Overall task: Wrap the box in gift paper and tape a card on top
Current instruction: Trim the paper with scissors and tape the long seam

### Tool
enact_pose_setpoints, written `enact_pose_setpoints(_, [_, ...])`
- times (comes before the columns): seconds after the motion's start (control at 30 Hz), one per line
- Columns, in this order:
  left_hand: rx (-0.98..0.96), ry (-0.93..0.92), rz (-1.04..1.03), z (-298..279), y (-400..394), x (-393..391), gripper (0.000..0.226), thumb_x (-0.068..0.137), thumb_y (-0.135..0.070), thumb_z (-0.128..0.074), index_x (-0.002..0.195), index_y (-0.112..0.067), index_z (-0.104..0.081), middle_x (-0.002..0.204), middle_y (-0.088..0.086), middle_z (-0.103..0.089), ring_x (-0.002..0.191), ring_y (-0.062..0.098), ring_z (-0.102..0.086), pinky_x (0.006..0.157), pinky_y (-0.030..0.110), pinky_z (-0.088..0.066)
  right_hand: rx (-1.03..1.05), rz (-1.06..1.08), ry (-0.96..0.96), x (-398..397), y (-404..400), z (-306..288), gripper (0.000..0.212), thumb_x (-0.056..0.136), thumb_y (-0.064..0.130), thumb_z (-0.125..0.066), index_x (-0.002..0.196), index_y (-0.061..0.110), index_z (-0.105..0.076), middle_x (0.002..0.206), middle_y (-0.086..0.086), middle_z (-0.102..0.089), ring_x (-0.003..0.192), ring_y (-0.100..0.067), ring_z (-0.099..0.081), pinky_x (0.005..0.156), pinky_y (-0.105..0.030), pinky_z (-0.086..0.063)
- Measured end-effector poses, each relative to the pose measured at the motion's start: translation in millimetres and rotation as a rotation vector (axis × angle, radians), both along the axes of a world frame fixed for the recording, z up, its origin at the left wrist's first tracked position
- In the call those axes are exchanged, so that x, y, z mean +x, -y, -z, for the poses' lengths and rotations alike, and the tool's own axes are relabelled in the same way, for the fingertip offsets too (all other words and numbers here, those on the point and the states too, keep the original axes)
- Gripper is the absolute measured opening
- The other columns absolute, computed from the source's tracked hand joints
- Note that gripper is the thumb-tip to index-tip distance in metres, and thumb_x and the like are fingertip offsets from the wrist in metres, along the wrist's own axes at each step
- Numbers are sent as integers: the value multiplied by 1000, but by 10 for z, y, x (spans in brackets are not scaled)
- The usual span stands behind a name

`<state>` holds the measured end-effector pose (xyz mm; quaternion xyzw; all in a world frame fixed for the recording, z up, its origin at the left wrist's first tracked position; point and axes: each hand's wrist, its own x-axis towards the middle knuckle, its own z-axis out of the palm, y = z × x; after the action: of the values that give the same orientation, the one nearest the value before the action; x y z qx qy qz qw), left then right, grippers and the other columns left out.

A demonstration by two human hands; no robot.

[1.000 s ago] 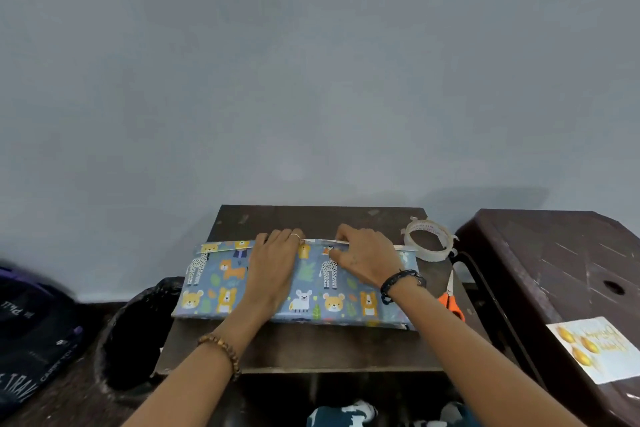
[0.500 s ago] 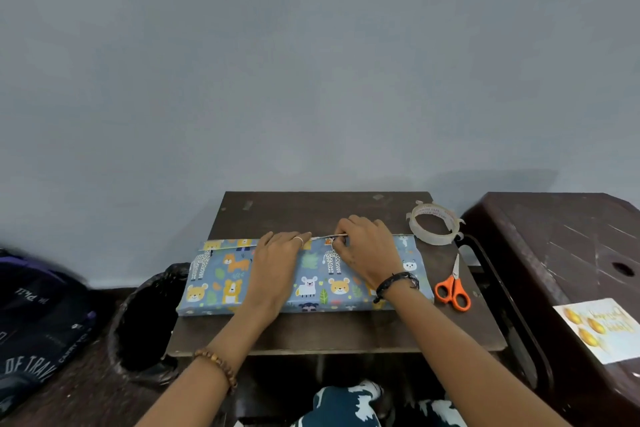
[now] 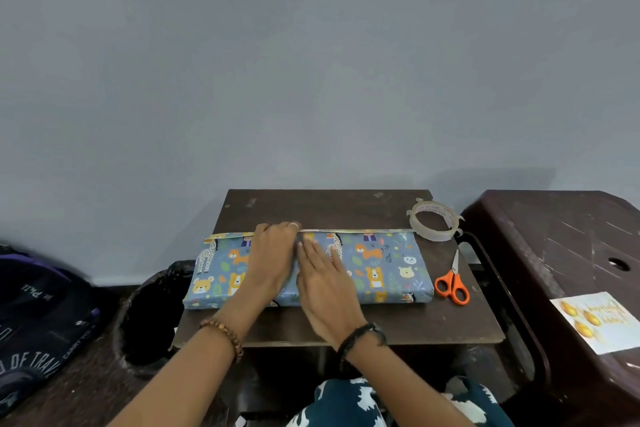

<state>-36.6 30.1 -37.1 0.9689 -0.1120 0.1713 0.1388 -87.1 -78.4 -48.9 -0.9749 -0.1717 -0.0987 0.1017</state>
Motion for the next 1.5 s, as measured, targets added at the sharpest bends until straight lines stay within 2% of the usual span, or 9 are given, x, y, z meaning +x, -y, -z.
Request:
enact_pose_setpoints(0.1, [0,54,24,26,1,-58,35,52,9,-77,82,-8,-69,74,6,-71,65,27,-68,67,35,-53,31,172,-50,-2,211,14,57,89,38,-22,126,14,-58,132,1,-57,121,-16,-54,100,-47,-40])
enact_pose_setpoints(0.27, [20,97,28,7,3,-106,46,44,16,-78,82,-7,-69,77,7,-71,65,26,-69,67,36,-56,39,268,-174,29,586,19,94,70,60,18,151,18,-4,158,5,-3,145,-10,0,115,-41,8])
enact_pose_setpoints(0.4, [43,47,18,24,-6,-118,53,42,18,-79,88,-7,-71,85,9,-73,75,27,-71,70,39,-56,70,471,-224,38,706,-86,82,90,63,-7,149,6,-2,158,-6,-2,146,-19,-1,116,-42,3])
enact_pose_setpoints(0.6, [-78,30,10,1,37,-139,27,81,4,-61,105,-4,-70,103,12,-71,95,30,-68,89,40,-50,93,317,74,177,518,-211,66,82,2,-56,141,-9,-28,149,-25,-27,140,-35,-25,113,-43,-15])
enact_pose_setpoints(0.73, [-71,-37,-11,-52,54,-172,34,95,-13,-43,125,-15,-59,130,3,-58,121,20,-54,106,31,-36,120,50,-43,313,477,-204,56,92,-6,-36,146,9,-26,153,-6,-27,143,-19,-19,116,-30,-1])
enact_pose_setpoints(0.93, [117,-219,82,-35,63,-137,44,98,-25,-30,140,-27,-40,147,-2,-39,137,23,-34,114,37,-18,156,20,-95,303,469,-170,43,98,7,-35,139,18,-43,147,0,-40,139,-13,-30,115,-27,-10])
enact_pose_setpoints(1.13, [220,-216,15,108,-23,-297,77,76,-50,17,146,-39,-12,156,-3,-16,145,15,-11,115,47,-5,58,22,-96,224,447,-271,41,100,18,-30,140,15,-40,149,-2,-36,138,-15,-30,116,-32,-12])
enact_pose_setpoints(1.3, [223,-319,-195,98,-22,-290,56,93,-61,-8,146,-44,0,158,0,-1,145,22,3,106,67,0,45,42,-112,219,437,-272,41,100,19,-29,139,15,-41,148,-3,-38,137,-15,-33,115,-33,-15])
enact_pose_setpoints(1.5, [151,-345,-243,55,-157,-272,58,94,-59,-17,148,-39,-6,158,1,-3,145,20,0,113,55,-3,86,52,-93,201,438,-292,39,98,15,-32,133,13,-49,139,-6,-49,129,-19,-43,112,-32,-21])
